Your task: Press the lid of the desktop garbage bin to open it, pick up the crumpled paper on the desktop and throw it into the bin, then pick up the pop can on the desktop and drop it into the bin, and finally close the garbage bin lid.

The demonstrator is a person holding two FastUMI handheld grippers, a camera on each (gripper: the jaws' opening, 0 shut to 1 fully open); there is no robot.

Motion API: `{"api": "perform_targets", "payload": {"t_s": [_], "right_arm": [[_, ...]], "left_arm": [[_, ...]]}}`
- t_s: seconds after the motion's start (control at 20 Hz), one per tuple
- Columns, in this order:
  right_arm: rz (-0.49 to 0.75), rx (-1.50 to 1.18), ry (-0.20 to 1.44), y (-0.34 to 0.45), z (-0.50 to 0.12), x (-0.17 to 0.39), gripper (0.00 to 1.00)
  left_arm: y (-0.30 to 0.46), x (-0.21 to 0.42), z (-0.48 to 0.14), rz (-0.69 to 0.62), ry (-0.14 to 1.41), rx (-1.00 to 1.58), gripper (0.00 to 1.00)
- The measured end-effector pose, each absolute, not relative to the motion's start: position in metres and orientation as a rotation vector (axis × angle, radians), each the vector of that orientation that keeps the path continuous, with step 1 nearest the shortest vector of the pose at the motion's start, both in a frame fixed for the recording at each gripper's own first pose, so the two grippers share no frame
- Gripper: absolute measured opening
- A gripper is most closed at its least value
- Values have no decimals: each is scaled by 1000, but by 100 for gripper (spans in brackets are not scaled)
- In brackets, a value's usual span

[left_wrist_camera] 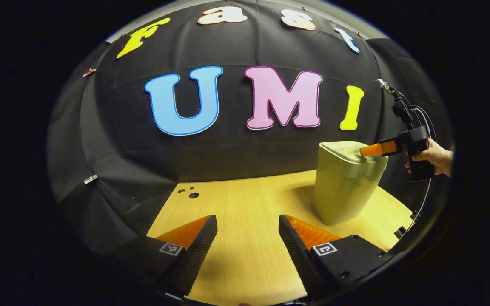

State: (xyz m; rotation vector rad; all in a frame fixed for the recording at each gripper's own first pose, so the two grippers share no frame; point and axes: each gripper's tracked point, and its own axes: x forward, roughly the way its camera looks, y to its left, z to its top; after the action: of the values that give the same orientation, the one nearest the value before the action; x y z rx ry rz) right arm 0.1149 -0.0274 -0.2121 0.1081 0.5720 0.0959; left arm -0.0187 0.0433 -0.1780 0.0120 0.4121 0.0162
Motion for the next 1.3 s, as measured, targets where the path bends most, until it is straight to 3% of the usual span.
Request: {"api": "perform_targets", "payload": {"t_s": [0.6,1.3], "right_arm": [[134,150,472,-25,-202,110,98],[239,124,369,24,-158,57,97]], "left_arm": [[39,-11,-174,2,405,26,95],[27,-2,-172,-39,393,14,94]]}}
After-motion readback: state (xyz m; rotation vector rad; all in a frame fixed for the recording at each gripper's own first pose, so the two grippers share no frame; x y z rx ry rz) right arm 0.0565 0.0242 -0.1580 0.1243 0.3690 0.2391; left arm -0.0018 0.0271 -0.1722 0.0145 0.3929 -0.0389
